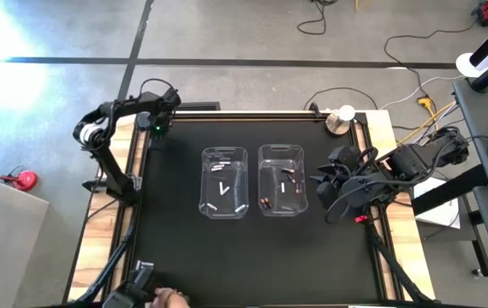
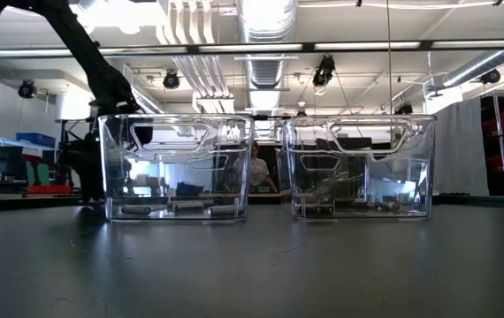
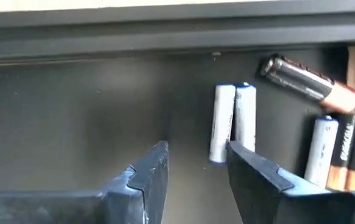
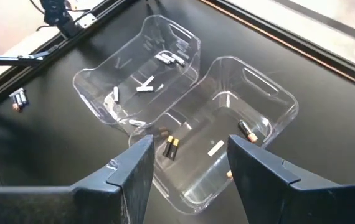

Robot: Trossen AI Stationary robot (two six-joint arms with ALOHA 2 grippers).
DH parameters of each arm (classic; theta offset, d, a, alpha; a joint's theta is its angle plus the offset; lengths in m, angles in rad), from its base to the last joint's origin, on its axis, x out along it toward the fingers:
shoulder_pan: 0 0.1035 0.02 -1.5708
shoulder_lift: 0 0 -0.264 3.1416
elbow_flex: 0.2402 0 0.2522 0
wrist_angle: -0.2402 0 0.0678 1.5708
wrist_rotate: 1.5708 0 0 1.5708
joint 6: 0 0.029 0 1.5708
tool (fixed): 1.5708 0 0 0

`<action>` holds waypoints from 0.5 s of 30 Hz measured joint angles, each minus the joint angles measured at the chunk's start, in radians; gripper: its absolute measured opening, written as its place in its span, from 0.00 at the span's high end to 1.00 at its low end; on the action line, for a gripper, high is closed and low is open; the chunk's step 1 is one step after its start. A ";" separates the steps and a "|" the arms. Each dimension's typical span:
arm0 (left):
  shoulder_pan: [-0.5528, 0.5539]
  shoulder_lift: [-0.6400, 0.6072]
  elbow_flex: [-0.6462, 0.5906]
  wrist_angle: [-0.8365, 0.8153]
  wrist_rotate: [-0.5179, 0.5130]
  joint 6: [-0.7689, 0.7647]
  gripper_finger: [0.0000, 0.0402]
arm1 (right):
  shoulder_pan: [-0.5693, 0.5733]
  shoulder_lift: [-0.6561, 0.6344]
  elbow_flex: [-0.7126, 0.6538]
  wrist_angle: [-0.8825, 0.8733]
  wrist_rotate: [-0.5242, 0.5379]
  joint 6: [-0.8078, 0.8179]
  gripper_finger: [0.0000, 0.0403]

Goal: Sort batteries
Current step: Put the white battery into the left transparent bin

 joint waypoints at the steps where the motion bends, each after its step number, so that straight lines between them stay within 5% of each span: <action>1: 0.000 0.004 0.005 -0.008 0.001 0.000 0.65 | 0.000 -0.001 0.000 -0.005 0.000 0.007 0.52; 15: -0.031 -0.070 -0.127 0.028 0.067 0.050 0.70 | 0.000 -0.035 -0.001 -0.029 0.001 -0.021 0.52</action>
